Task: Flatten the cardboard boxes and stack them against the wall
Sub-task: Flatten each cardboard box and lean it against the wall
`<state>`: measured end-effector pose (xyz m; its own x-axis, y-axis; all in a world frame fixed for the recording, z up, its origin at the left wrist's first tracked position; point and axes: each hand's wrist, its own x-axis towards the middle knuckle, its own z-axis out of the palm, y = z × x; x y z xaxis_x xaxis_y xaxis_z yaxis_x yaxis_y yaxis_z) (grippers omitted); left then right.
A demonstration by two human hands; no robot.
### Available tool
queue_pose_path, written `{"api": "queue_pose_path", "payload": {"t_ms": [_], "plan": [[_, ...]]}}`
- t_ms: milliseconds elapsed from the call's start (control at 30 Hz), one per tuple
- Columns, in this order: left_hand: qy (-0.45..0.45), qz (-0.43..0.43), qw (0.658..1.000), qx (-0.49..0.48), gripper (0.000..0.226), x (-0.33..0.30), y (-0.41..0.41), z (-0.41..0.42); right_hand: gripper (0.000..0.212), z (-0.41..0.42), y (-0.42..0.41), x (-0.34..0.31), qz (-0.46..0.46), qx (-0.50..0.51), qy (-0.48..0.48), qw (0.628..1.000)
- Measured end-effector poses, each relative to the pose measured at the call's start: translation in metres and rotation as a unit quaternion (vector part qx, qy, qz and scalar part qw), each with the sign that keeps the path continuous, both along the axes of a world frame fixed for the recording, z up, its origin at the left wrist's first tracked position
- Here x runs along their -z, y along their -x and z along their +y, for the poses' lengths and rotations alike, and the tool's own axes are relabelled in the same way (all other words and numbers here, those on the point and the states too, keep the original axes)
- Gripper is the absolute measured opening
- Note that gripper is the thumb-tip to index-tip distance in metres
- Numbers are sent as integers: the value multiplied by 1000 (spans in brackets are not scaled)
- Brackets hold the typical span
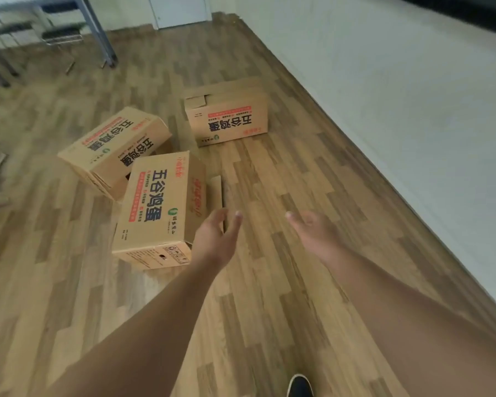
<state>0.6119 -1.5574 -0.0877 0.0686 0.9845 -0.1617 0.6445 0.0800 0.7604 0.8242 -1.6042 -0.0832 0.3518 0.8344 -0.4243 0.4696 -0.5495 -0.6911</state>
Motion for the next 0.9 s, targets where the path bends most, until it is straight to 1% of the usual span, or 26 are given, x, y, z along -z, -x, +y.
{"api": "queue_pose_path", "payload": {"t_ms": [67, 200, 300, 400, 500, 633, 800, 900], "plan": [[7, 2, 1000, -23, 68, 5, 26, 32, 71, 43, 28, 5, 13, -25, 8, 1000], [21, 12, 998, -63, 60, 23, 64, 104, 69, 128, 68, 29, 29, -64, 20, 997], [35, 32, 994, -96, 65, 37, 89, 156, 71, 188, 85, 47, 51, -79, 36, 995], [49, 35, 991, -122, 64, 54, 110, 205, 71, 238, 99, 65, 57, -91, 48, 993], [60, 28, 987, -145, 64, 72, 129, 242, 67, 283, 118, 84, 73, -73, 82, 991], [88, 38, 983, -158, 67, 114, 159, 288, 64, 337, 156, 119, 91, -52, 110, 988], [130, 30, 980, -148, 68, 176, 191, 349, 65, 396, 194, 194, 101, -37, 155, 982], [117, 23, 983, -139, 71, 212, 211, 391, 64, 429, 210, 238, 102, -4, 183, 978]]}}
